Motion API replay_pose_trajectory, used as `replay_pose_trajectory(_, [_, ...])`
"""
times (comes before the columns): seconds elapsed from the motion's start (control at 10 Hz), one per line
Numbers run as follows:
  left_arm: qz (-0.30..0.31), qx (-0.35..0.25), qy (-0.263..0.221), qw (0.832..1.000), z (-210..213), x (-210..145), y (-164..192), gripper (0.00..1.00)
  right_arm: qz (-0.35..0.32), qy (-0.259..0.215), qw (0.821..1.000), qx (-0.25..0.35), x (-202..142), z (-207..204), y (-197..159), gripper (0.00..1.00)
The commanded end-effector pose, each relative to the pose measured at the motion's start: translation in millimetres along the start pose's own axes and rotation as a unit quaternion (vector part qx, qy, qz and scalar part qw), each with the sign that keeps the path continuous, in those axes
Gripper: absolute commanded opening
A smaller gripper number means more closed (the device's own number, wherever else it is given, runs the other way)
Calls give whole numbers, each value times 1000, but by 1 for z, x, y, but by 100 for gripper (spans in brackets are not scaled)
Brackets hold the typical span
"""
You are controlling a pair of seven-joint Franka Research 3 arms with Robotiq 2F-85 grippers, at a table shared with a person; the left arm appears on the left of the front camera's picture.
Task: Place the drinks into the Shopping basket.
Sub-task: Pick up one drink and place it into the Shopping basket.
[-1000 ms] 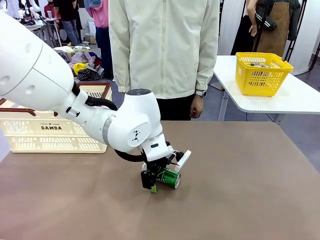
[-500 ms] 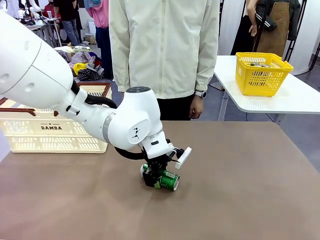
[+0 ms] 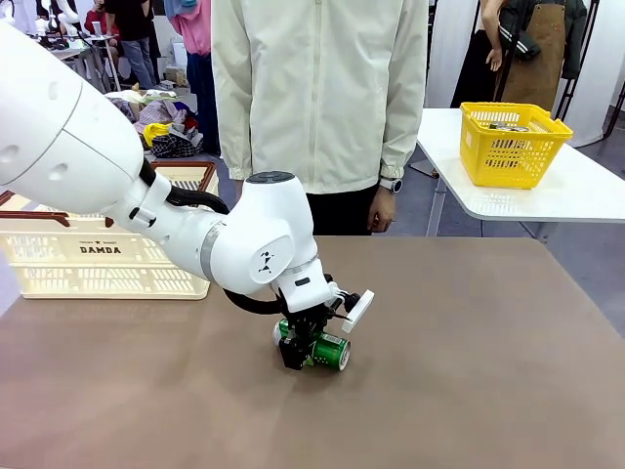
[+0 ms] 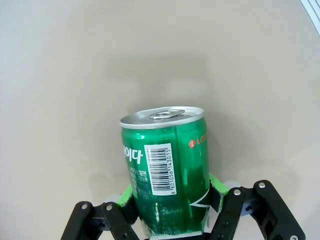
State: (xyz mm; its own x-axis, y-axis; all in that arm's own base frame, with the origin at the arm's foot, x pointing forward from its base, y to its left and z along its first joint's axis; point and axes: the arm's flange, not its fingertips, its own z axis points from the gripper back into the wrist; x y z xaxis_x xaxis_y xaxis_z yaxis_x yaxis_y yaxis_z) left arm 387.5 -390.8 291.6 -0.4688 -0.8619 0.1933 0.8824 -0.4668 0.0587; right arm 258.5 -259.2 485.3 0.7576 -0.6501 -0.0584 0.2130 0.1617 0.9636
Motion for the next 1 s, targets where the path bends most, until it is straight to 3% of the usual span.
replay_pose_trajectory(0.0, [6,5,-2,1000,7,-5,-10,0,13,3,1000,2,0,2,1,100])
replay_pose_trajectory(0.2, [31,-3,-11,999,23,-7,-15,0,13,3,1000,2,0,2,1,100])
replay_pose_trajectory(0.4, [57,-18,-51,997,88,2,-27,0,13,3,1000,2,0,2,1,100])
replay_pose_trajectory(0.6, [179,51,-116,976,167,26,-35,0,13,3,1000,2,0,2,1,100])
replay_pose_trajectory(0.9, [226,89,-86,966,236,35,-63,0,13,3,1000,2,0,2,1,100])
